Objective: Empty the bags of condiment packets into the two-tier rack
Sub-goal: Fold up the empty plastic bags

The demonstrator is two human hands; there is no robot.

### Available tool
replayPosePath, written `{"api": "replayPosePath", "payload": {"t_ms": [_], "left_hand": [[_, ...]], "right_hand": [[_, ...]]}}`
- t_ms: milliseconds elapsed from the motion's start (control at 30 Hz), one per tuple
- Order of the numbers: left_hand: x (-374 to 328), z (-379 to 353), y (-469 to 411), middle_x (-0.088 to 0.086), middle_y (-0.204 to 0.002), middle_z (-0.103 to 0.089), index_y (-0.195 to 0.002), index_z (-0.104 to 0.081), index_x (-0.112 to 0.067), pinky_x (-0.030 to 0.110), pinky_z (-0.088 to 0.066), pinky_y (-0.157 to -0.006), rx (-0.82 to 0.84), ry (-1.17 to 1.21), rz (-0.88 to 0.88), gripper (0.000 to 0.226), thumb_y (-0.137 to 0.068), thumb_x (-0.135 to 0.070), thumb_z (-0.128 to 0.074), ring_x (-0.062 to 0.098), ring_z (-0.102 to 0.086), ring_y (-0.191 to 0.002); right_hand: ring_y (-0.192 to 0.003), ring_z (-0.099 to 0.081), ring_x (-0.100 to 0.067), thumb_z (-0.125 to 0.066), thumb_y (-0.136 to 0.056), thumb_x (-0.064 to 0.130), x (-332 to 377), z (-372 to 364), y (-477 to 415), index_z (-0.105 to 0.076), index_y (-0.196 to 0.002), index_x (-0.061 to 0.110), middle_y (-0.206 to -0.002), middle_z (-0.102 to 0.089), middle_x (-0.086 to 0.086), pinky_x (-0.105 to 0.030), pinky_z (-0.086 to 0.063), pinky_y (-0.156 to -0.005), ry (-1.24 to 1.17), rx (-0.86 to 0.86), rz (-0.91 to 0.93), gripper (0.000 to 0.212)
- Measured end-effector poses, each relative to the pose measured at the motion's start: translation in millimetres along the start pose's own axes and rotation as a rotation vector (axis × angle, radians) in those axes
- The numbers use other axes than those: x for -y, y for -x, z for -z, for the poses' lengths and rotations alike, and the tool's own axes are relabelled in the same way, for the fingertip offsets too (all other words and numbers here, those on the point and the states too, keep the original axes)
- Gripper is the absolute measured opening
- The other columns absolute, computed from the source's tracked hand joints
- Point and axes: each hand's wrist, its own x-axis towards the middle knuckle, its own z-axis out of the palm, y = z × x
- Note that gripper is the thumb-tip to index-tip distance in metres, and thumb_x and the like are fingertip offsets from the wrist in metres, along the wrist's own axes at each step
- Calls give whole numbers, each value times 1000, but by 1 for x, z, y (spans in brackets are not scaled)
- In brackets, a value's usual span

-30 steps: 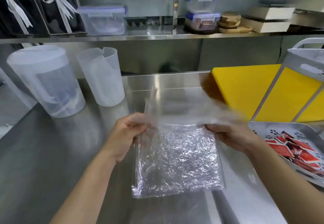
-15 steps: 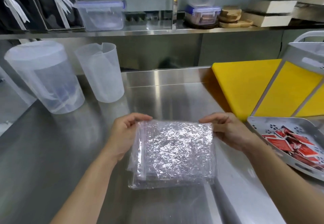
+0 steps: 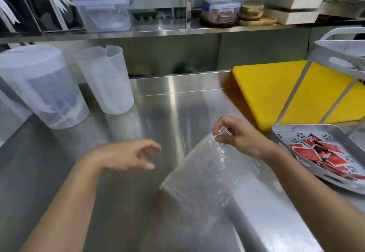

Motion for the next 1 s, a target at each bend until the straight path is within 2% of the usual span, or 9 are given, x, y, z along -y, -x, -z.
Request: {"api": "replayPosePath", "payload": {"t_ms": [100, 200, 333, 433, 533, 667, 733, 900, 1000], "left_hand": [[-23, -15, -15, -9, -123, -55, -132, -39, -31, 20, -44, -94, -158, 223, -147, 74, -69, -30, -78, 0, -54, -111], [-41, -48, -35, -11, -83, -67, -101, -61, -14, 21, -48, -75, -90, 376, -255, 33, -72, -7, -76, 1, -61, -78], [-38, -64, -47, -13, -54, -65, -67, -65, -20, 27, -47, -64, -351, 522, -196, 25, -75, 3, -68, 2, -57, -56], [-30, -59, -46, -2, -63, -72, -66, -69, -15, 28, -55, -65, -539, 818, -154, 20, -73, 3, -69, 11, -67, -61], [-28, -52, -44, 1, -68, -74, -72, -71, -12, 30, -57, -70, -561, 1059, -169, 16, -71, 3, -68, 15, -69, -66], [-33, -55, -43, 6, -74, -74, -85, -68, -5, 36, -57, -74, -450, 1188, -173, 22, -63, -2, -71, 20, -70, -70], [-36, -58, -44, 7, -78, -75, -87, -68, -5, 38, -55, -79, -452, 1153, -182, 19, -69, 1, -69, 22, -69, -76], [-32, -63, -39, -2, -86, -75, -95, -65, -18, 24, -53, -61, -316, 1019, -140, 38, -60, -24, -80, 16, -70, -78], [-26, -68, -39, 5, -99, -74, -100, -65, -13, 30, -51, -84, -297, 917, -97, 33, -69, -16, -76, 21, -68, -95]], "right_hand": [[-74, -52, 13, -60, -84, 2, 24, -6, -3, -55, -89, 31, -80, -57, 21, -4, -42, -65, 60, 146, 59, 29], [-81, -55, 12, -61, -84, 2, 35, -14, -8, -52, -109, 32, -83, -56, 35, -4, -46, -71, 48, 162, 81, 40], [-105, -49, -2, -72, -76, 26, 28, -19, -10, -31, -134, 36, -112, -51, 13, -20, -44, -93, 195, -47, 39, 71], [-121, -39, -10, -81, -58, 38, 11, -16, -3, -18, -140, 37, -131, -40, 5, -15, -35, -91, -191, -263, -161, 104], [-111, -51, -17, -80, -44, 44, -1, -20, 6, -18, -141, 36, -130, -49, -5, -37, -36, -99, -500, -255, -340, 116], [-65, -67, 5, -79, -59, 11, -12, -29, 15, -44, -109, 22, -74, -74, 11, -18, -54, -63, -830, -49, -390, 62], [-68, -71, -5, -73, -62, 12, -15, -32, 17, -54, -98, 13, -71, -75, 6, -20, -54, -53, -903, -8, -393, 41], [-75, -69, -16, -75, -58, 1, -23, -32, 15, -73, -72, 5, -71, -74, -4, -23, -51, -74, -729, -84, -325, 15], [-68, -67, -12, -76, -55, 9, -29, -30, 16, -71, -64, 5, -64, -70, -4, -24, -47, -76, -738, -140, -302, 10]]}}
